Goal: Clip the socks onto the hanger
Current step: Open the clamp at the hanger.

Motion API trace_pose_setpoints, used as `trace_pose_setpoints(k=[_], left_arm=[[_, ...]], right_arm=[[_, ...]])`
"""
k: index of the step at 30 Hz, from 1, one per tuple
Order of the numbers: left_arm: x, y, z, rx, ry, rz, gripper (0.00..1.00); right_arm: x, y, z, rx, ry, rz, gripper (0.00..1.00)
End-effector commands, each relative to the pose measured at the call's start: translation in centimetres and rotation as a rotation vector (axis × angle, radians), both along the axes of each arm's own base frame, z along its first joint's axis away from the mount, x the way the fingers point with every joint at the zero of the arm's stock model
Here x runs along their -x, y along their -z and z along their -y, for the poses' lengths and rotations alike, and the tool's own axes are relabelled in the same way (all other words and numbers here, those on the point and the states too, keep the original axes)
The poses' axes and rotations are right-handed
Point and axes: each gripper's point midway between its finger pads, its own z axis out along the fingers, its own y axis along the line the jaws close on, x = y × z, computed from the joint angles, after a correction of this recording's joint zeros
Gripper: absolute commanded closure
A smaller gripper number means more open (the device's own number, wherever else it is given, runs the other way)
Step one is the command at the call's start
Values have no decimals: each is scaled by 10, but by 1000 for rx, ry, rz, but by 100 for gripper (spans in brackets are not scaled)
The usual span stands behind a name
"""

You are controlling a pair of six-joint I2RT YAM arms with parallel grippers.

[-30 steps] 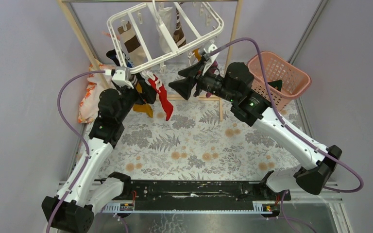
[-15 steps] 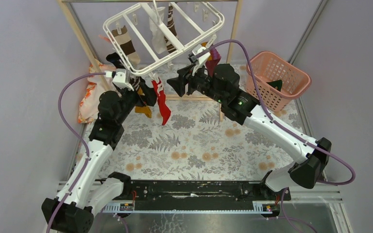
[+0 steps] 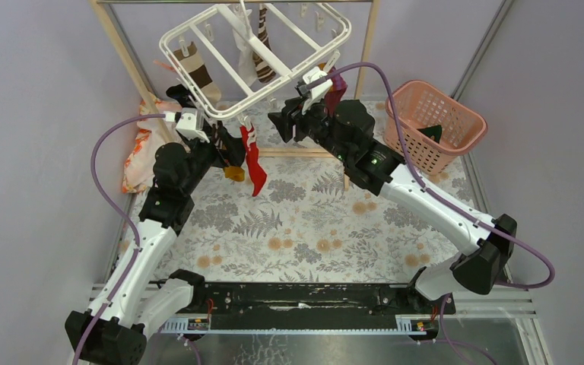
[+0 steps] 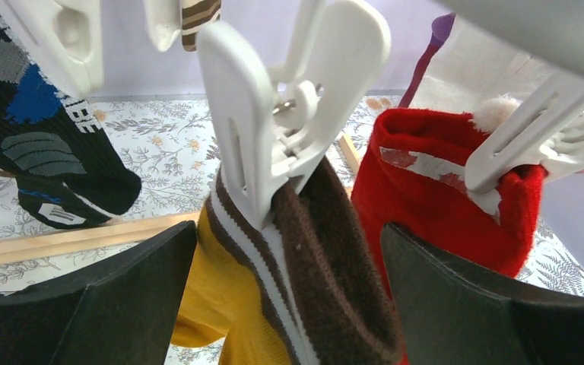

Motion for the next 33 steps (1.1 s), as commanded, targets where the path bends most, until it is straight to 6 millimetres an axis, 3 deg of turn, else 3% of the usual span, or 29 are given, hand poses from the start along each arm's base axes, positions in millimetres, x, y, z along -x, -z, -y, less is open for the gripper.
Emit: trace_pose_setpoints(k=[1,16,33], left_arm=[[2,-12,3,11,14,50,1],[2,-10,2,11,12,45,1],[1,-8,0,13,-4,41,1]], right_arm=[[-7,-15,-5,-38,24,54,41],[-10,-10,-7,-93,30,105,48],[2,-7,-19,-127,-24,140,40]])
